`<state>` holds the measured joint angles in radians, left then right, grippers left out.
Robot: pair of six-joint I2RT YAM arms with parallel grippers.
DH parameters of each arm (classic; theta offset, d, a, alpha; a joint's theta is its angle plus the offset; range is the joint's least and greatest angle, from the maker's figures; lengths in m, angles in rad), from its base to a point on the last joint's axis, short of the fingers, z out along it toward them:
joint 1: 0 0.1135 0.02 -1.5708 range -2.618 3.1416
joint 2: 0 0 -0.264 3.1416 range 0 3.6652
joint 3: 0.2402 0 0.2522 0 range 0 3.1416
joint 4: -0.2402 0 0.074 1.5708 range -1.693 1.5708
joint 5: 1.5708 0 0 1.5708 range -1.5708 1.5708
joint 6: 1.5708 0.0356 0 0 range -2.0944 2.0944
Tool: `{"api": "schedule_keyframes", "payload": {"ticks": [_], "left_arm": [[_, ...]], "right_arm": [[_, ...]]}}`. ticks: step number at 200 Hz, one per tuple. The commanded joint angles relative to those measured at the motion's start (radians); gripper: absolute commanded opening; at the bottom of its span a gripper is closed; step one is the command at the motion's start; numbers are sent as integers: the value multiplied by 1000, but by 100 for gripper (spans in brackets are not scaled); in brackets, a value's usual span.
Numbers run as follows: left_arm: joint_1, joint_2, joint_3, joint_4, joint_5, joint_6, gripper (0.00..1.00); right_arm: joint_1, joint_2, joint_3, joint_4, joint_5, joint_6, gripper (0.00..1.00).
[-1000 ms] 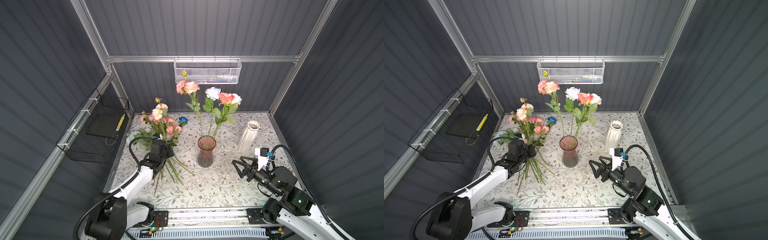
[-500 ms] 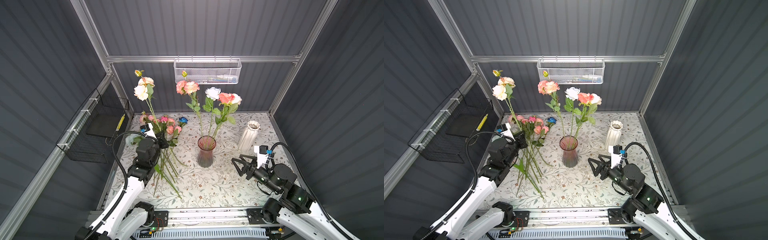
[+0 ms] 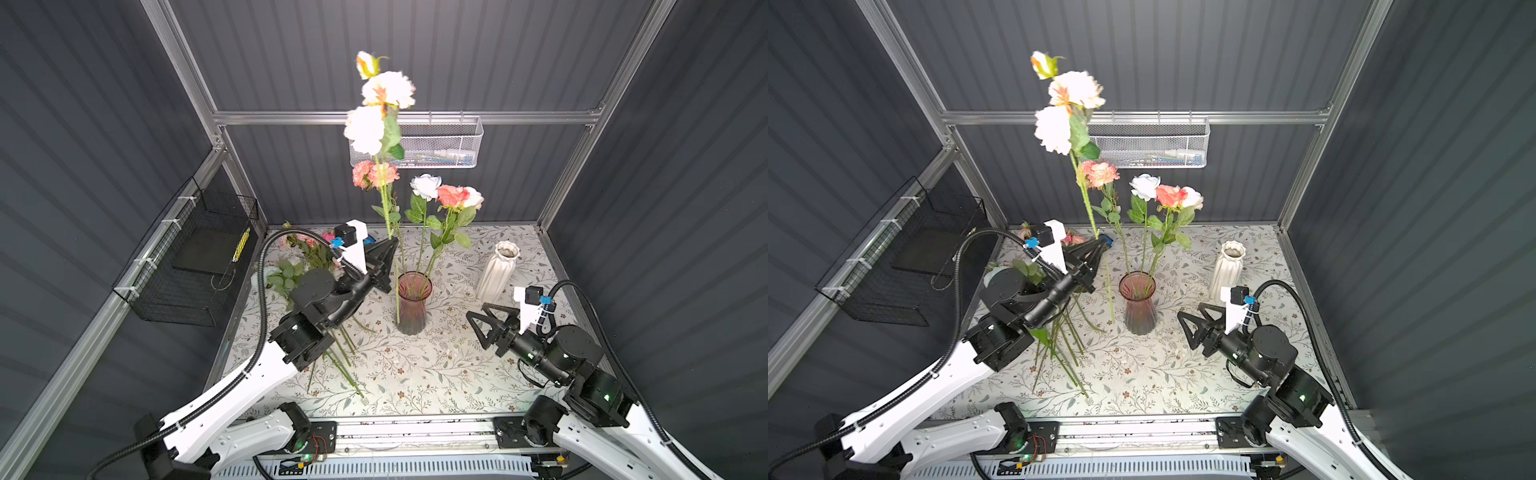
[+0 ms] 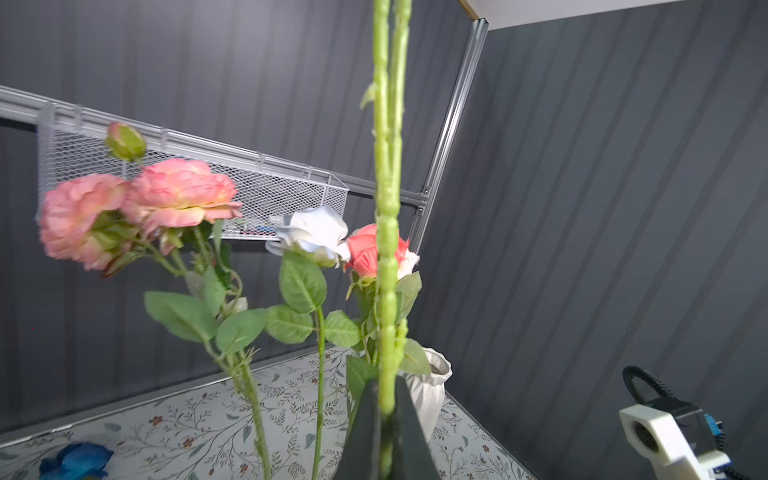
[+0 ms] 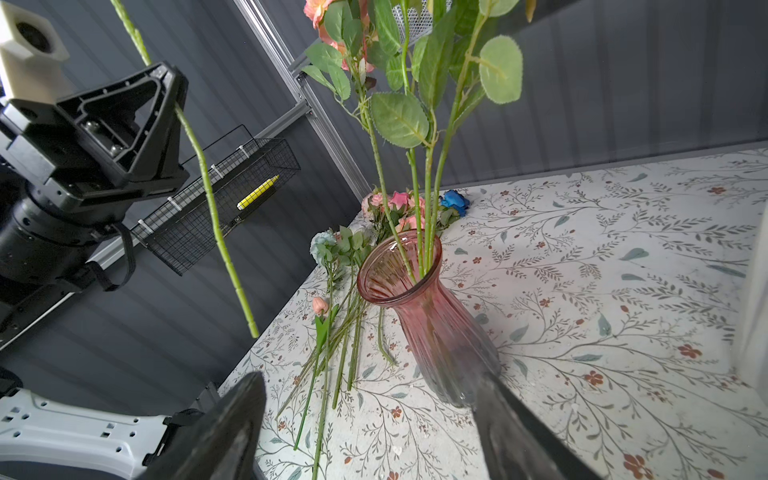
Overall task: Arrange the flowers into the vase
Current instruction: 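Carry the white rose to the pink vase and lower it in with left, then open the left gripper and return it to the bouquet stems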
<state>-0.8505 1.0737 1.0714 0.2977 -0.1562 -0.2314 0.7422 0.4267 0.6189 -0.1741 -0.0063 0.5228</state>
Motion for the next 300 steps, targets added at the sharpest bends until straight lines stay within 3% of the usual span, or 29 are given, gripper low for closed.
{"api": "schedule_keyframes", "payload": {"ticks": [1, 70, 137, 156, 178, 190, 257, 271, 281, 300], "left_arm": [[-10, 88, 67, 107, -41, 92, 0], [-9, 326, 193, 231, -102, 186, 0], [-8, 393, 69, 294, -184, 185, 0], [-8, 365, 1, 310, -192, 149, 15], [-7, 309, -73, 307, -207, 94, 50], [-8, 271, -102, 295, -201, 56, 61], [-8, 19, -195, 178, -163, -129, 89], [-8, -31, -207, 127, -162, -152, 99], [-8, -65, -206, 70, -168, -165, 100], [-8, -126, -212, -31, -177, -189, 100]], "right_arm": [[-2, -6, 25, -5, 7, -13, 81], [-4, -29, 35, -28, 10, -21, 81], [-4, -65, 34, -38, 6, -20, 81], [-4, -68, 32, -39, 6, -21, 81], [-4, -74, 28, -36, 6, -22, 81], [-4, -76, 25, -33, 5, -21, 82], [-4, -95, -3, -11, -6, 8, 84], [-4, -100, -10, -13, -5, 17, 89], [-4, -103, -14, -20, 6, 28, 98], [-4, -105, -25, -26, 12, 33, 99]]}}
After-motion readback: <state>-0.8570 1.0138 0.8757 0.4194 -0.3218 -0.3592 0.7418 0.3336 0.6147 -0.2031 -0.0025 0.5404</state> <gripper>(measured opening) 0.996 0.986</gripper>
